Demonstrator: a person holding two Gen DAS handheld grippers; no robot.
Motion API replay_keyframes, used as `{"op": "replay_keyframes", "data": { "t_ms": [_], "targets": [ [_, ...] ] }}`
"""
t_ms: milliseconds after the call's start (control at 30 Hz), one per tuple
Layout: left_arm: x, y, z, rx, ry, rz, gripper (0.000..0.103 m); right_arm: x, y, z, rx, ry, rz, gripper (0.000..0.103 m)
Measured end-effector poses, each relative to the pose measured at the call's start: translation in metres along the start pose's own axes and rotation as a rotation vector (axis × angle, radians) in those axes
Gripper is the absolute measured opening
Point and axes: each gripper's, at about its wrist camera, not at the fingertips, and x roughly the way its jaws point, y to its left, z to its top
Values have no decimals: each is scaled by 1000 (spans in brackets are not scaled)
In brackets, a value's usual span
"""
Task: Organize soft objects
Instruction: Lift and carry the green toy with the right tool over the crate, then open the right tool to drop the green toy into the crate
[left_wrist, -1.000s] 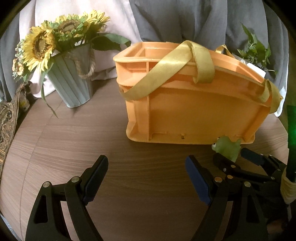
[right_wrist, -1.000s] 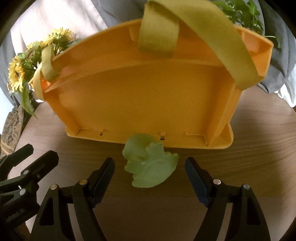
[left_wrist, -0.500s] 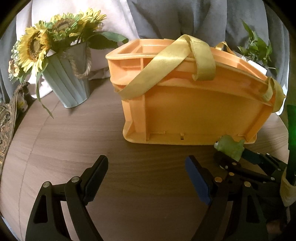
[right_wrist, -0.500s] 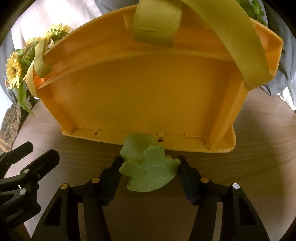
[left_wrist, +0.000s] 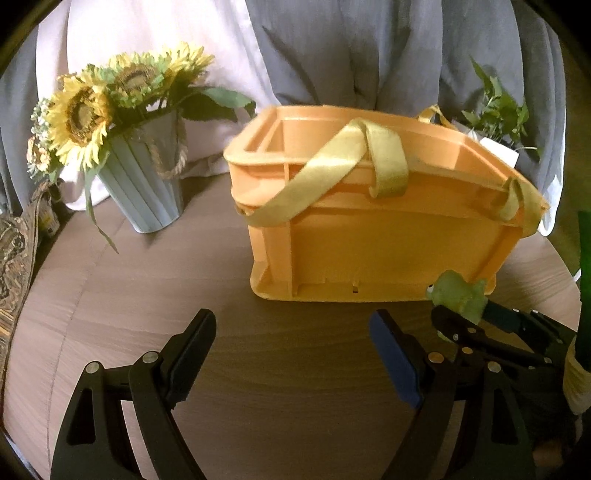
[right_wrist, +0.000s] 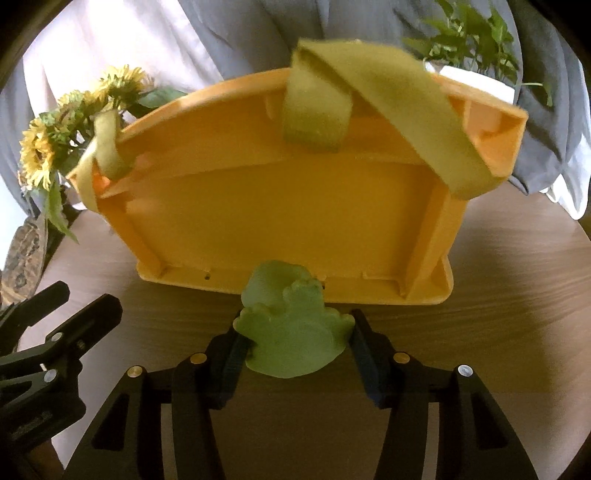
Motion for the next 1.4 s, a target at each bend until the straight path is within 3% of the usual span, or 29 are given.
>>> {"op": "replay_keyframes", "data": {
  "t_ms": [900,1400],
  "targets": [
    [-85,6,28,26,-223,-25,88,-119,15,22,-3,-231,-19,54],
    [-106,0,55,8,-319,-33,90,-147,13,51,-22,-349,-27,54]
  ]
}}
